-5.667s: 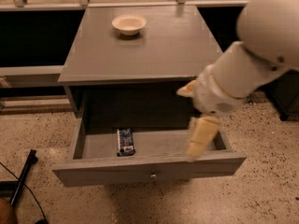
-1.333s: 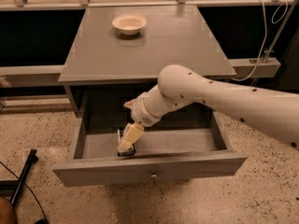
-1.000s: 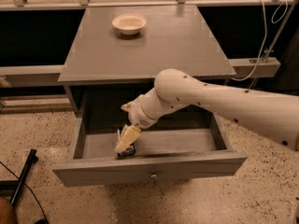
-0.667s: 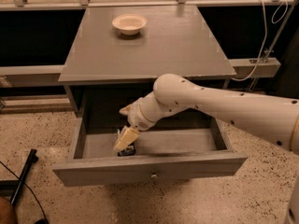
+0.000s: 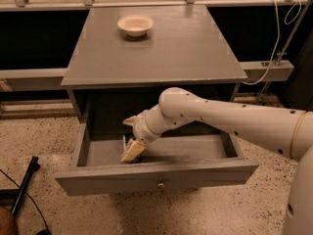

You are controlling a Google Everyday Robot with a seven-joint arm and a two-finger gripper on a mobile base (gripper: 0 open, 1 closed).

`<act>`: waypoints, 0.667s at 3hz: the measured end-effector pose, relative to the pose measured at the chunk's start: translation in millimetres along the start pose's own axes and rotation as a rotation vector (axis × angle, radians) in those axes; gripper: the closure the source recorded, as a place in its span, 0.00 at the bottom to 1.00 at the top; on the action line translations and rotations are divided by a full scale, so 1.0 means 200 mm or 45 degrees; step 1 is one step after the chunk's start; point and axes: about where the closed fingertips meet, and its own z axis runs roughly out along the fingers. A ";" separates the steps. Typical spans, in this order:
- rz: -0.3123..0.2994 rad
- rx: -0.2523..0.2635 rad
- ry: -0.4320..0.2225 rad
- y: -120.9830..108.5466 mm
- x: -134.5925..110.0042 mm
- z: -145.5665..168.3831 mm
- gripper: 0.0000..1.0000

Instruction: Pick rxbar blueberry from top drawer and place on counter

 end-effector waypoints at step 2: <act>-0.050 -0.027 -0.017 0.03 0.07 0.06 0.12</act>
Offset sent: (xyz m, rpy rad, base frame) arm -0.0026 -0.0088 -0.0266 0.0111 -0.0166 0.0592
